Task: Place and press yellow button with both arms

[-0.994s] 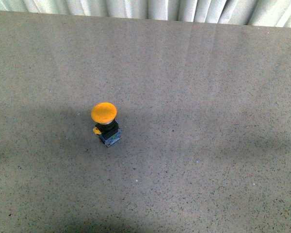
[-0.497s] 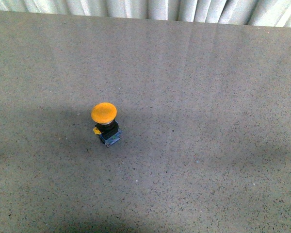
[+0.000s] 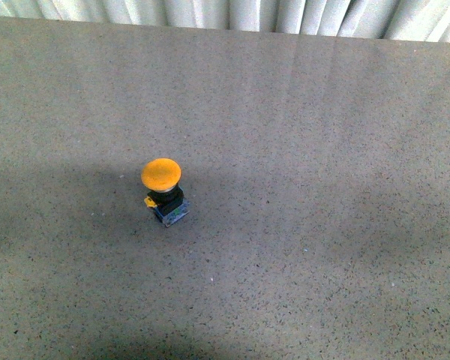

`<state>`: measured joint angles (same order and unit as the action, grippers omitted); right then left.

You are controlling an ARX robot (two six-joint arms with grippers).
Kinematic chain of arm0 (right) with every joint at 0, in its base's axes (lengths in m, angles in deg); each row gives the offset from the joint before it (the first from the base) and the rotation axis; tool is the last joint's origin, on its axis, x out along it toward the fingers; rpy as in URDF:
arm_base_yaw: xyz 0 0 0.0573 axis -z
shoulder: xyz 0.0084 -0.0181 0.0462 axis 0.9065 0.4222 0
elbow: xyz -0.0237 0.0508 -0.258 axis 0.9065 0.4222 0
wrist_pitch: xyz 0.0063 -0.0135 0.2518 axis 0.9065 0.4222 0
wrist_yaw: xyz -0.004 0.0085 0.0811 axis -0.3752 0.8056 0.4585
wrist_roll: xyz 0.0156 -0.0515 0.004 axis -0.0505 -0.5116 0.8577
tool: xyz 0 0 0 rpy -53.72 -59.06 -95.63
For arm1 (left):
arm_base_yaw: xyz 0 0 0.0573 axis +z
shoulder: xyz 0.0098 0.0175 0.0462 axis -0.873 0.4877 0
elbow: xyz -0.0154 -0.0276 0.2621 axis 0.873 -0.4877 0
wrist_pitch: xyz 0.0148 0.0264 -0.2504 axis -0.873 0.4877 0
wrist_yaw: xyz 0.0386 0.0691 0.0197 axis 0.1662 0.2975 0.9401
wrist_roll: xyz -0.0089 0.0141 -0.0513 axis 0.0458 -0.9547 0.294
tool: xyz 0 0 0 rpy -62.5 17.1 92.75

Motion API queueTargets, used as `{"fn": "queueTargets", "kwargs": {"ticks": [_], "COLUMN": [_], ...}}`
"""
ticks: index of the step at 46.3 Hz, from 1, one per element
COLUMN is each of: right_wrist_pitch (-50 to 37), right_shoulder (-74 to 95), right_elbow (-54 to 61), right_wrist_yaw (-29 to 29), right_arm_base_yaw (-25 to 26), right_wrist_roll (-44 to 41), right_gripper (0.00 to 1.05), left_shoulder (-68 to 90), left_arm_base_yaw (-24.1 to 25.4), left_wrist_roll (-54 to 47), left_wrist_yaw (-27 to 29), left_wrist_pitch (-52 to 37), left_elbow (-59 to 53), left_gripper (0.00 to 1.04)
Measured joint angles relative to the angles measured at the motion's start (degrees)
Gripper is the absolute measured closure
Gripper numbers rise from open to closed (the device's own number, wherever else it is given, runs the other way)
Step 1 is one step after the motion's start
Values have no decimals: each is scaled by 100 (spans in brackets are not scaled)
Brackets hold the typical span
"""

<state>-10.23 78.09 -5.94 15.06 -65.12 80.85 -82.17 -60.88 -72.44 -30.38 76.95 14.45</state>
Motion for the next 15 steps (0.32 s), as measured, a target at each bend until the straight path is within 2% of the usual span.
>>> {"fn": "queueTargets", "kwargs": {"ticks": [2,15], "right_wrist_pitch": [0,0], "right_shoulder": [0,0], "right_elbow": [0,0], "right_wrist_yaw": [0,0], "right_arm_base_yaw": [0,0], "right_wrist_roll": [-2,-2], "right_gripper": [9,9], "left_shoulder": [0,0], "left_arm_base_yaw": [0,0], "left_wrist_roll": [2,2], "left_wrist_yaw": [0,0], "left_wrist_pitch": [0,0], "left_elbow": [0,0], "left_gripper": [10,9]}}
